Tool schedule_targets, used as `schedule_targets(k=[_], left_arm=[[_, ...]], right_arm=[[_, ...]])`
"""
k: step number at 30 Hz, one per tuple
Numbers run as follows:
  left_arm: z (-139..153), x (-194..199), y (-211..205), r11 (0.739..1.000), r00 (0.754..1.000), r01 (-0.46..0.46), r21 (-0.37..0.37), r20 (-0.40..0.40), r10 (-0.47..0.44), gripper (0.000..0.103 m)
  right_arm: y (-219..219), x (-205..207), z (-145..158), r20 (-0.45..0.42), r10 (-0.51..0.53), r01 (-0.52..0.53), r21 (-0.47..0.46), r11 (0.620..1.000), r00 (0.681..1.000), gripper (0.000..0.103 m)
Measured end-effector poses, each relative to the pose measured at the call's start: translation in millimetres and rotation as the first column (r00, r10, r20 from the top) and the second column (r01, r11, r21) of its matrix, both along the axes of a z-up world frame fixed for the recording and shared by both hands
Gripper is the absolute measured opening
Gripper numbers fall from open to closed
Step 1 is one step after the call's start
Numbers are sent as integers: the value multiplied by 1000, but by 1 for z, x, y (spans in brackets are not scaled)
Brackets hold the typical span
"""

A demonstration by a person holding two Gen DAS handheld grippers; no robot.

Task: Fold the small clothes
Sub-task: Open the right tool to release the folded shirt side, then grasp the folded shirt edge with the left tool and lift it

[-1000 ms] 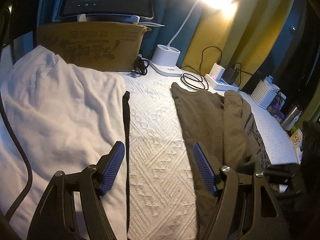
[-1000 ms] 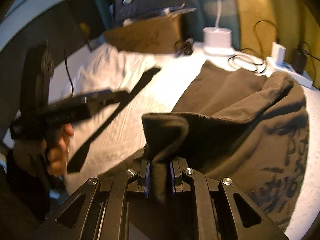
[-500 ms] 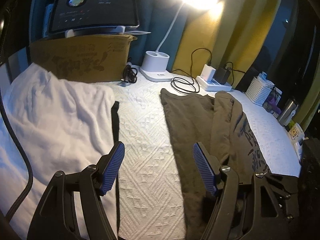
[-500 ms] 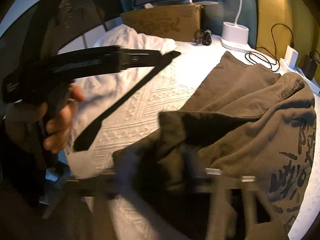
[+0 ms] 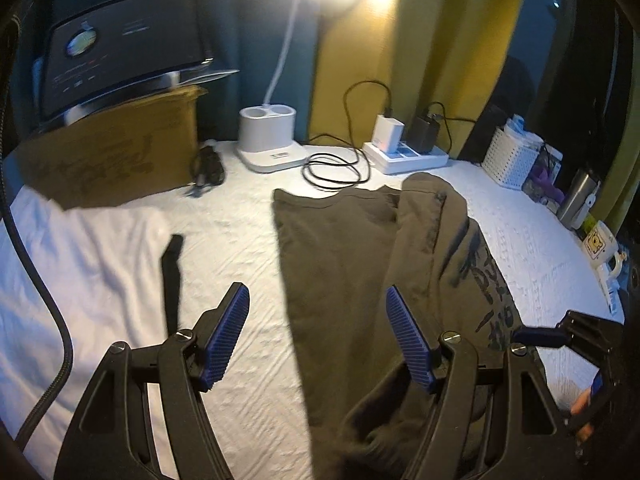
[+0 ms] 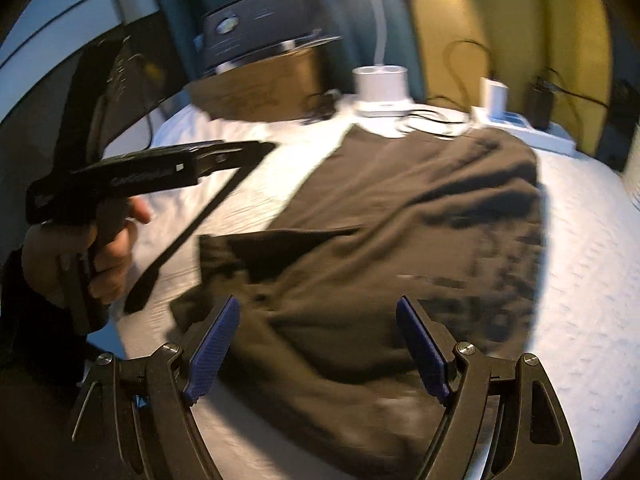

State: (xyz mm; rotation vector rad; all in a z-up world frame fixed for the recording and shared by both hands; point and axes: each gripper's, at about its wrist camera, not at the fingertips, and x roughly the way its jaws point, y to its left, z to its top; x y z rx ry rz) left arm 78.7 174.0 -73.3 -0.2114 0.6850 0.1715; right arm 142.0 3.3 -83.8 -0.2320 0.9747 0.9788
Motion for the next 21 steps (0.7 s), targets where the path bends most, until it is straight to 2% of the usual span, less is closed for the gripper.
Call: schedule_targets(k=[16,21], left_arm=[[2,73,-58,991,989,111,76,-110,-102,71],[1,95,-74,977,978,165,136,-150,-144,71]], right_arm=[[-76,87,-24,6,-223,223,-26,975,975,82],[-94,113,-24,2,-296,296,-12,955,955,82]])
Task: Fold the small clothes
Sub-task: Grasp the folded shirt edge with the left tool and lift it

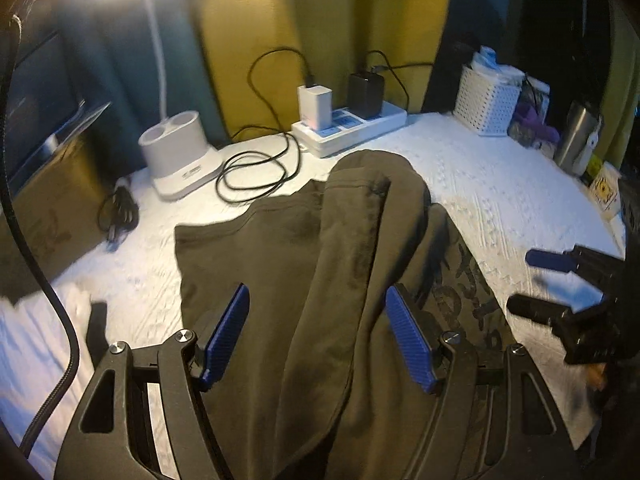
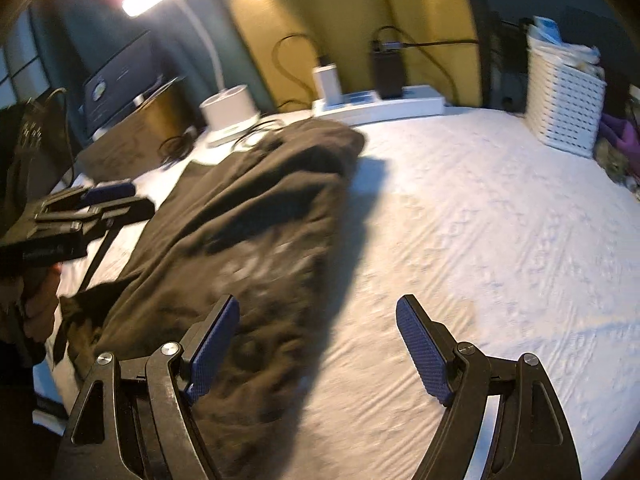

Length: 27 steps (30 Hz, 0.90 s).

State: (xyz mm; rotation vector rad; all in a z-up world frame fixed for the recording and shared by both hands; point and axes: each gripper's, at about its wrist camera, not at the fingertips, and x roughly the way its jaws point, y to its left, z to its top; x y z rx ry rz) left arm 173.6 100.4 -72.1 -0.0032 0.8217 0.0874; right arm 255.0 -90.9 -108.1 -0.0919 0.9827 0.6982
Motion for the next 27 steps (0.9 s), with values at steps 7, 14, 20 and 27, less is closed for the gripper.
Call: schedule_targets(k=[7,14,20,27], left_arm=[[-5,32,-13,997,997,65,42,-40,-64,71],[-15,64,-13,995,994,78,62,-82,-73,71],[-21,85,-18,987,989,123,100,-99,-113,70],[-31,85,-14,984,983,160,74,-107,-152,24]], right_arm=[[-17,23,1,-5,-56,56,15,998,998,82],[-28,33,-7,33,-92,92,3,996,995,82],[-28,39,-13,54,-116,118,-30,993,992,82],[-23,42,-18,35,-112,113,-50,992,993,82]])
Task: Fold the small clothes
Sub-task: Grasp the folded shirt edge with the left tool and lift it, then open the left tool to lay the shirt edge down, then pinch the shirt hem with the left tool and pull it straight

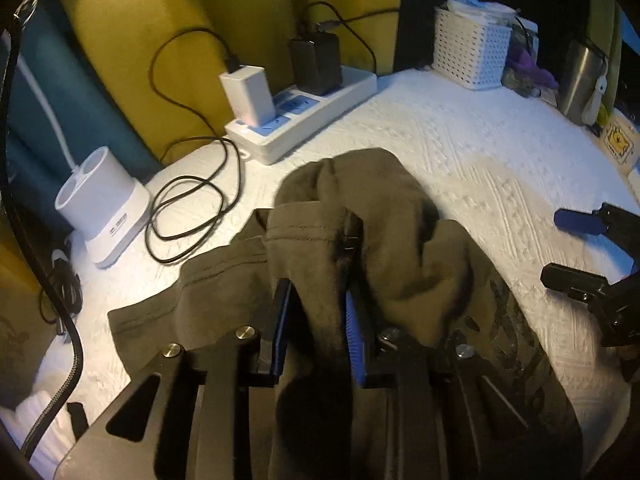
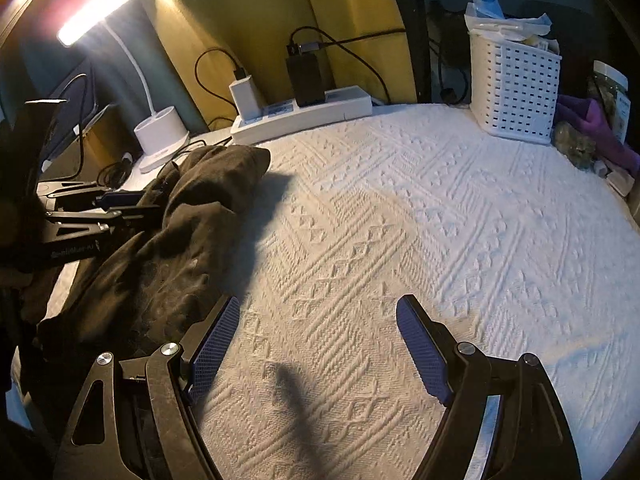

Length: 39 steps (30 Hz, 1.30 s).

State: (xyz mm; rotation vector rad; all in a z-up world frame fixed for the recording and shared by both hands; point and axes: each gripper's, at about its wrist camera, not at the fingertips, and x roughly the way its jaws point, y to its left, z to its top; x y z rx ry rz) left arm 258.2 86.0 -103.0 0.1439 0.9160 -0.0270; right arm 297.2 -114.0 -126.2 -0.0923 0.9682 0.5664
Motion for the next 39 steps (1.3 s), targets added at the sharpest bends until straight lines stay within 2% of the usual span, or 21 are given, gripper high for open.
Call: schedule_targets(k=[2,3,4,9,15,20,25,29,30,32,33,34,39], left_arm=[[3,-5,4,1000,1000,1,-13,21,-1,18],[3,-6,5,1000,1000,-1,-8,27,1,10],[2,-7,8,1000,999,-8,-1,35,8,7],[10,-17,37,996,992,-84,-26,88,86,2],[26,-32,74,988,976,-142,-66,156,150,2],[17,-37,107,978,968,-194,-77,146,204,2],[-4,-39,134,961,964,-239,-141,85,252,3],[-9,-46,140,949,957,-279,-143,42,288,5],[-8,-51,142,945,952,-293,-142,46,302,11],[-5,-61,145,939,947,-303,-163,58,315,29],[-3,-67,147,932,945,-306,-193,59,322,42],[-1,-74,147,927,945,-303,-222,57,322,51],[-6,-102,135,931,965,-251,-265,13,263,53]], right_arm=[[3,0,-1,-7,1,-1,-3,1000,1000,82],[4,0,-2,-9,1,-1,-8,1000,1000,82],[6,1,-2,-10,1,-2,-11,1000,1000,82],[14,-1,2,-12,6,-6,-23,1000,1000,82],[28,-6,9,-10,19,-20,-27,999,1000,82],[52,-13,13,3,60,-60,-41,997,998,82],[71,-16,2,-12,76,-77,-86,993,997,82],[77,-19,-3,-21,75,-76,-107,991,997,82],[78,-19,-3,-19,76,-77,-109,991,997,82],[79,-21,-1,-30,65,-68,-119,991,997,82],[80,-22,1,-29,64,-68,-120,990,997,82],[80,-23,3,-28,64,-67,-120,990,998,82],[85,-33,12,-17,73,-74,-123,990,997,82]])
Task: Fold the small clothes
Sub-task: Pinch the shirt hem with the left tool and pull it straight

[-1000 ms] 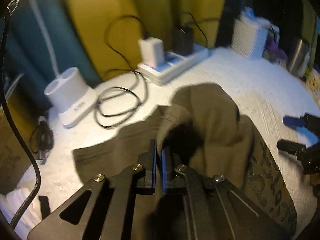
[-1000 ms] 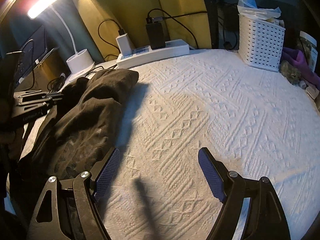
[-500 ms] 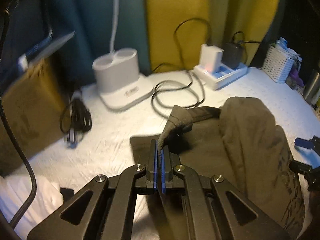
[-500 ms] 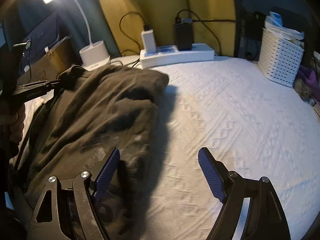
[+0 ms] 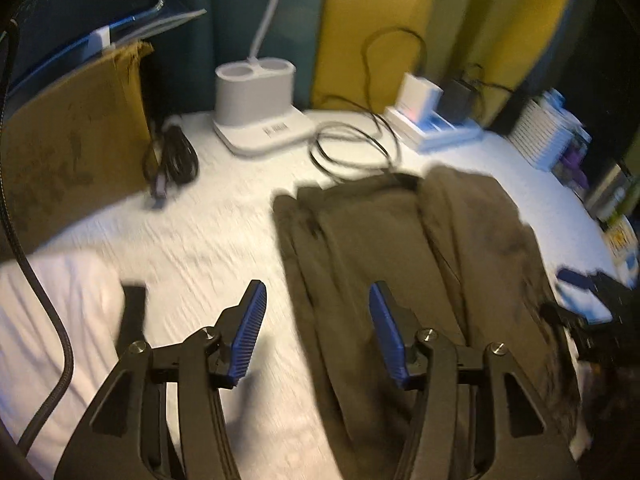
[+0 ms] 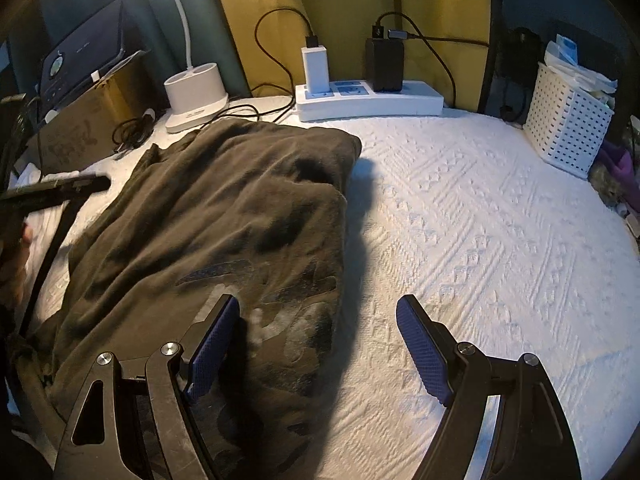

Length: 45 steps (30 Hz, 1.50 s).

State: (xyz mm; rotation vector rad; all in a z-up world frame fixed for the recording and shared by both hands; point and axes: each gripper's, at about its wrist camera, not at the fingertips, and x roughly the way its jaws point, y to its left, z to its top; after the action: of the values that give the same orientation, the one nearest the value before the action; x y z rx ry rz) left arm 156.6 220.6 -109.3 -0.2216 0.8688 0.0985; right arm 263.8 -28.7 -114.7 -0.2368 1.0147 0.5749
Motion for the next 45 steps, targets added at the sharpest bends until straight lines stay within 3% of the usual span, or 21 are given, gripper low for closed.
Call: schedule_targets(k=[8,23,24,25,28,34,40,45], left_arm=[[-13,-61,-22,998,998,18,-66,-51,-21,53],[-19,-126,-59,993,999,40,-109,-11,-41,53],[-19,-130,-61,994,999,38,-102,2,-38,46],[-19,-132,-63,995,999,41,-94,11,-40,26],[-17,-141,-72,997,999,46,-58,30,-44,8],[-15,-158,-84,999,997,37,-26,64,-35,7],[-31,-168,-88,999,999,11,-33,41,-9,7],[-25,-172,-92,1000,999,24,-15,31,-24,7]], right_arm=[[-2,-17,8,14,11,-11,-3,1000,1000,82],[-27,-72,15,32,10,-10,-12,1000,999,82],[-29,-75,14,32,8,-8,-13,1000,999,82],[-31,-78,14,31,7,-7,-14,1000,999,82],[-36,-90,12,27,15,-15,-22,1000,1000,82],[-42,-120,1,52,64,-59,-92,994,997,82],[-56,-136,-1,66,60,-56,-70,996,996,82],[-63,-143,-1,60,51,-47,-56,997,997,82]])
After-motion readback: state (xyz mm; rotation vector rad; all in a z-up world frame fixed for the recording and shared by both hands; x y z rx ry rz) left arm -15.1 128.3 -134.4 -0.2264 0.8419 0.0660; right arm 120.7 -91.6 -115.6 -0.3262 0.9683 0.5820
